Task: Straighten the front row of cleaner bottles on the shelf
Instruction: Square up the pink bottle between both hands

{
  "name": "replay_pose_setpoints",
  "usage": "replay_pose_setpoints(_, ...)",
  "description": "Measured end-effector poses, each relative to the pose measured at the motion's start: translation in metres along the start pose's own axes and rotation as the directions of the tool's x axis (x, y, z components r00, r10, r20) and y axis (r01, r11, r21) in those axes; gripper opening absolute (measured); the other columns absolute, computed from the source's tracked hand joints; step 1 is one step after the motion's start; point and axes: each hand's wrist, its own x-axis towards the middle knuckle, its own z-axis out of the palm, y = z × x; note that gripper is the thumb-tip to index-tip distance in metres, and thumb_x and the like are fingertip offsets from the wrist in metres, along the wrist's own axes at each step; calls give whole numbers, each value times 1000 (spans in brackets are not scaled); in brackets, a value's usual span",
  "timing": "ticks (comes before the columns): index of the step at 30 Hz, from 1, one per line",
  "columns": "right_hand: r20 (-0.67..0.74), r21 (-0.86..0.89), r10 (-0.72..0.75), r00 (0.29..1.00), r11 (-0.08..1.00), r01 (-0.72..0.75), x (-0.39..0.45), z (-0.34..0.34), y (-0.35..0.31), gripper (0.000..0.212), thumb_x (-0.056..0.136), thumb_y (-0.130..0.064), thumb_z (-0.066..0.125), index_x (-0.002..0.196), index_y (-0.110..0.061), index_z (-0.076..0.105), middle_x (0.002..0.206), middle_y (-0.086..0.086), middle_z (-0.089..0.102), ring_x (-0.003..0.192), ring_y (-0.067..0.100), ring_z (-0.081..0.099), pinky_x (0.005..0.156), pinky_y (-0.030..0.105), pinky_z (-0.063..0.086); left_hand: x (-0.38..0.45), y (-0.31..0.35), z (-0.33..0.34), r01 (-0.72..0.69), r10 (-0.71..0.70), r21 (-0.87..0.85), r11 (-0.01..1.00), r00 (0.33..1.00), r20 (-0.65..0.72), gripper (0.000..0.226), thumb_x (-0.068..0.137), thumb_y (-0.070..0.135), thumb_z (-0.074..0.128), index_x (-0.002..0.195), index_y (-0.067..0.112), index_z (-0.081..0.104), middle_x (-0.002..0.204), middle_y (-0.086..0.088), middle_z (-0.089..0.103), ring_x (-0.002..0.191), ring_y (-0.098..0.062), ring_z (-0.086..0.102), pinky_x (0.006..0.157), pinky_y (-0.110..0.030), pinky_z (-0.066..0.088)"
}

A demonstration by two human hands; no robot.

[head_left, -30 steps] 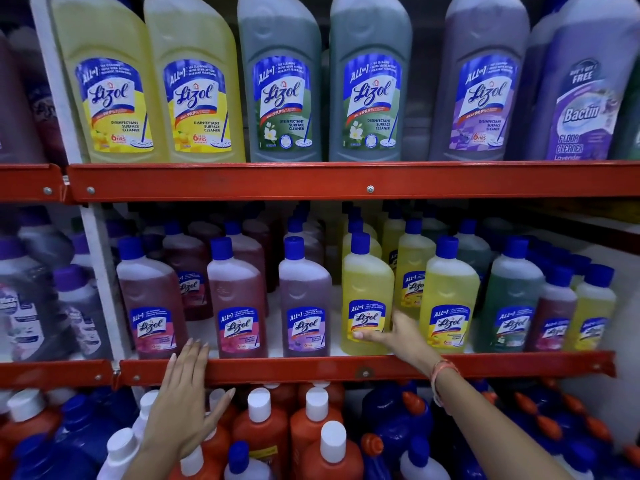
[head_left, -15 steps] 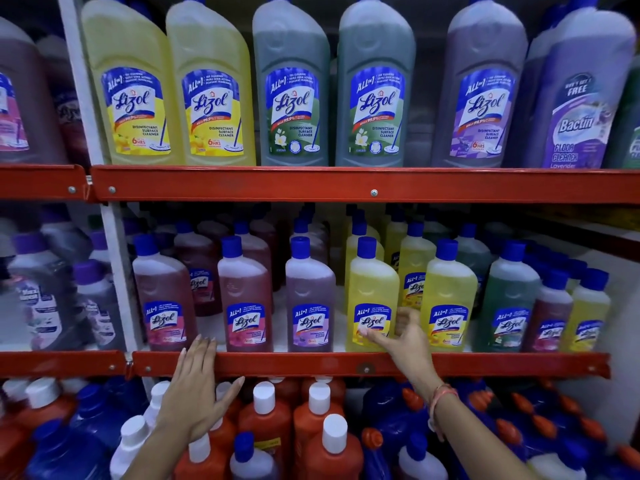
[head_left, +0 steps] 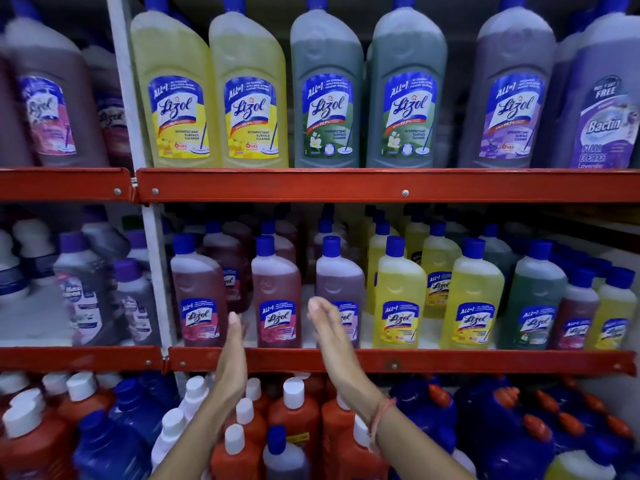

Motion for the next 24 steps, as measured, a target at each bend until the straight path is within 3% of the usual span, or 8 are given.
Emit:
replay_pose_setpoints(2, 53, 96, 102, 993, 990, -107, 12, 22, 5, 96, 79, -88, 48, 157, -36, 30, 160, -15, 38, 148, 8, 37, 125, 36, 28, 3, 9, 0, 14, -14, -81, 997, 1000, 9, 92, 79, 74, 15, 146, 13, 29, 150, -13, 36, 136, -24, 35, 103, -33, 26)
replay_pose_setpoints(4, 19, 258, 136, 990, 957, -136, 26, 30, 15, 96, 71, -92, 50, 149, -38, 45, 155, -8, 51, 142, 12, 50, 124, 47, 35, 5, 14, -2, 22, -18, -79, 997, 999, 47, 104, 70, 83, 13, 148, 15, 25, 153, -12, 31, 139, -23, 31, 107, -35, 24)
replay_pose_setpoints(7, -32, 356, 179, 983, 921, -156, 33, 37, 14, 43, 85, -74, 46, 109, -40, 60, 108, -11, 75, 97, 2, 74, 88, 30, 62, 6, 21, -7, 46, -39, -52, 998, 992, 118, 106, 68, 85, 8, 149, 17, 19, 156, -9, 23, 142, -21, 24, 110, -34, 19)
replay_pose_setpoints(11, -29, 322, 194, 981, 930, -175, 39, 38, 13, 39, 101, -64, 34, 109, -36, 60, 101, -10, 75, 81, -2, 75, 61, 15, 58, 1, 29, -11, 58, -51, -26, 998, 974, 220, 96, 77, 76, 1, 148, 14, 19, 153, -2, 28, 138, -15, 28, 103, -28, 23)
replay_pose_setpoints(15, -24, 249, 193, 981, 951, -181, 37, 40, 13, 80, 85, -84, 38, 134, -26, 60, 127, 1, 73, 118, 13, 69, 107, 39, 52, 9, 28, -16, 93, -94, 19, 996, 939, 331, 102, 70, 80, 4, 148, 16, 22, 151, -4, 34, 134, -14, 37, 98, -21, 28)
replay_pose_setpoints(17, 14, 212, 178, 984, 961, -177, 36, 43, 17, 118, 58, -102, 44, 148, -25, 52, 141, 1, 66, 134, 16, 59, 124, 46, 34, 10, 28, -18, 58, -78, 65, 996, 929, 363, 96, 73, 77, 1, 145, 20, 29, 130, 7, 52, 106, 3, 55, 82, -4, 40)
replay_pose_setpoints(19, 50, 192, 168, 984, 966, -175, 37, 47, 20, 132, 50, -106, 43, 154, -25, 43, 149, 2, 59, 141, 17, 52, 128, 49, 25, 9, 31, -17, 42, -57, 49, 998, 927, 370, 77, 86, 61, -6, 141, 23, 32, 106, 14, 56, 84, 12, 56, 64, -2, 46)
replay_pose_setpoints(24, 63, 202, 175, 983, 962, -184, 37, 44, 18, 137, 44, -105, 49, 152, -21, 46, 146, 3, 62, 137, 16, 57, 124, 45, 35, 9, 36, -16, 44, -42, 3, 999, 924, 380, 61, 89, 56, -4, 122, 32, 40, 93, 20, 62, 78, 11, 62, 60, -4, 47)
